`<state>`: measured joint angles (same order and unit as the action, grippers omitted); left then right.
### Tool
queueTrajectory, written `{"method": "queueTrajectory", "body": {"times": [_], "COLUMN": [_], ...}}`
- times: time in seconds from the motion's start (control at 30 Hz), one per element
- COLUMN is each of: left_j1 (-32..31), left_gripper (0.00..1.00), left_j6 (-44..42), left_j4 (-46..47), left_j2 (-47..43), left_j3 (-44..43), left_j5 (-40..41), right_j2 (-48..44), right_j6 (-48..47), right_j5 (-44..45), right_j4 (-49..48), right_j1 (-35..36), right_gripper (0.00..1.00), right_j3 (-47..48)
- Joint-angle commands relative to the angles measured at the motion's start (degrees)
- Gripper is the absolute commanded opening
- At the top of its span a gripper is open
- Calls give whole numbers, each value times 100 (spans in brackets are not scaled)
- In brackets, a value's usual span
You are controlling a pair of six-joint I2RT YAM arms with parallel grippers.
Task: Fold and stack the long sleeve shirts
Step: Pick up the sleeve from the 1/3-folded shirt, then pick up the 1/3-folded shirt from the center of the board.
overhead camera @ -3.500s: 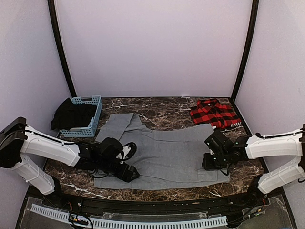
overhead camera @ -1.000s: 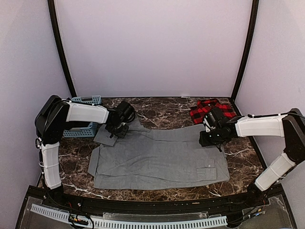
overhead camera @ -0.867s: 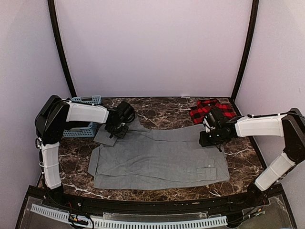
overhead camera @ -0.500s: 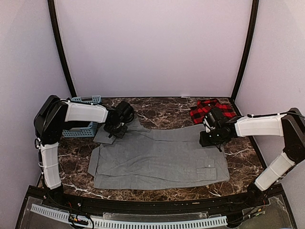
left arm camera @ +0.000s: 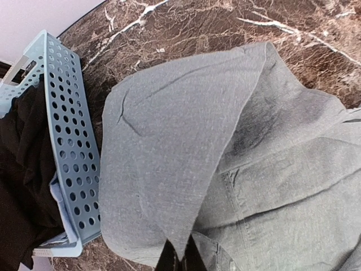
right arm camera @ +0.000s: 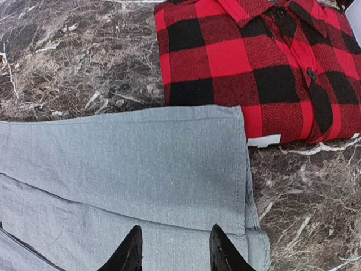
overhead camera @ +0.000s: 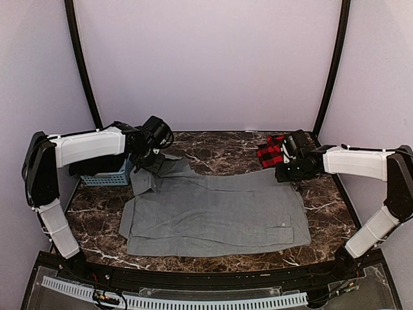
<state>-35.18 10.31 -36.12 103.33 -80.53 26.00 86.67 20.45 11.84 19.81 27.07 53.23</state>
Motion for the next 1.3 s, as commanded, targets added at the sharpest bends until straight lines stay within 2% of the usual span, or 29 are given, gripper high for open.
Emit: {"method": "queueTrajectory", "body": {"times": [0.0,0.13,0.3,0.37,0.43,0.63,0.8,0.97,1.13,1.27], "left_j1": [15,11,11,13,12,11,11,12,11,11], "left_gripper": [0,0,0,0,0,0,0,0,0,0], "left_j6": [52,-98,-357,-409,-452,-621,-755,-972,-995,-948], "left_j4": [-417,-135,850,1091,1202,1040,866,671,553,720], "left_j2": [-965,-2092,-3676,-4310,-4577,-4653,-4727,-4837,-4753,-4715], "left_j3": [182,683,1312,1497,1606,1705,1772,1857,1996,2198], "left_j5": [-448,-1127,-2102,-2354,-2542,-3272,-3724,-4047,-4126,-4178], "right_j2": [-123,18,359,486,568,678,716,945,1489,1672], "right_j6": [-279,-372,-585,-710,-868,-1279,-1638,-1499,-1175,-1206], "right_j5": [263,126,76,75,51,-425,-623,-610,-152,-438], "right_j4": [71,-17,-112,-128,-178,-208,7,169,503,430], "right_j1": [-93,-286,-365,-376,-384,-421,-424,-439,-575,-804], "right_gripper": [38,39,42,47,51,62,66,65,64,61], "right_j3": [392,611,859,951,1018,1159,1225,1447,1875,1957]}}
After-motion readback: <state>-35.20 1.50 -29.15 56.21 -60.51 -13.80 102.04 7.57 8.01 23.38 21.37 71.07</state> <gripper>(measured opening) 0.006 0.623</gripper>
